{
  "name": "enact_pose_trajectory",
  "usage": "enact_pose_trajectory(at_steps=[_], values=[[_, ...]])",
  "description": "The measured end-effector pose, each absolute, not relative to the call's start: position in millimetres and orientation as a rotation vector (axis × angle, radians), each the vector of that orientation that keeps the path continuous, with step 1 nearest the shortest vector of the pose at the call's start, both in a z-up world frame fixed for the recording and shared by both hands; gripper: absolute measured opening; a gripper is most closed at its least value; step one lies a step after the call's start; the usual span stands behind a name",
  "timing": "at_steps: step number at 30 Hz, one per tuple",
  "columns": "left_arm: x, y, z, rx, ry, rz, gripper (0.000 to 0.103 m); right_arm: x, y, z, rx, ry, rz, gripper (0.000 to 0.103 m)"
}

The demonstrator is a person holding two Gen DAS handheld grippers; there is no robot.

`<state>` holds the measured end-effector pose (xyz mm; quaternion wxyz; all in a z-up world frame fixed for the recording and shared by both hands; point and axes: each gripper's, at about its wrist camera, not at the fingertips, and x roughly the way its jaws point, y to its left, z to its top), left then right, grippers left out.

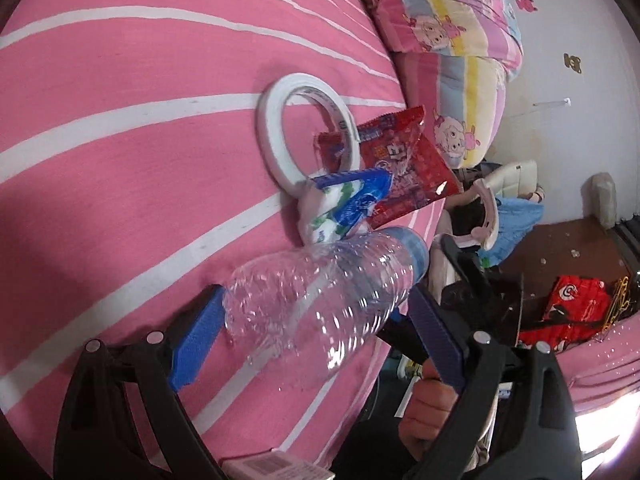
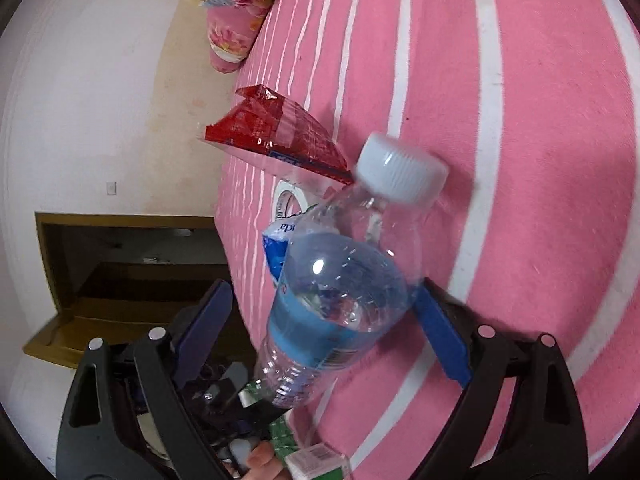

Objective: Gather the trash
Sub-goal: 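Grasp the blue-labelled water bottle with the right tool, then carry the water bottle over the bin and open the right tool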

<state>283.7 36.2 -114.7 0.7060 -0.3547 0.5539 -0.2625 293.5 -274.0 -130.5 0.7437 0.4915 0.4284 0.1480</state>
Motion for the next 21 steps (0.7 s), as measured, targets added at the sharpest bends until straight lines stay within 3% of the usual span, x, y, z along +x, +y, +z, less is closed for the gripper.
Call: enact_pose_trajectory(at_steps=[1,11,21], values=[[284.9,34.3,-114.1,-0.787,1.231,-0.584,0.086,298.7,-271.9,-130.2,1.046,0.943,0.318,0.066],[276.5,36.9,-97.6,-0.821,1.175,-0.657,0.072,272.3,-280.7,-129.6,1.117,0.828,0.333,0.065],[233.5,31.9,-35.5,-0.793,1.053,-0.713,0.07,225.7,-284.2,-79.4,1.137,0.737,0.359,0.065]])
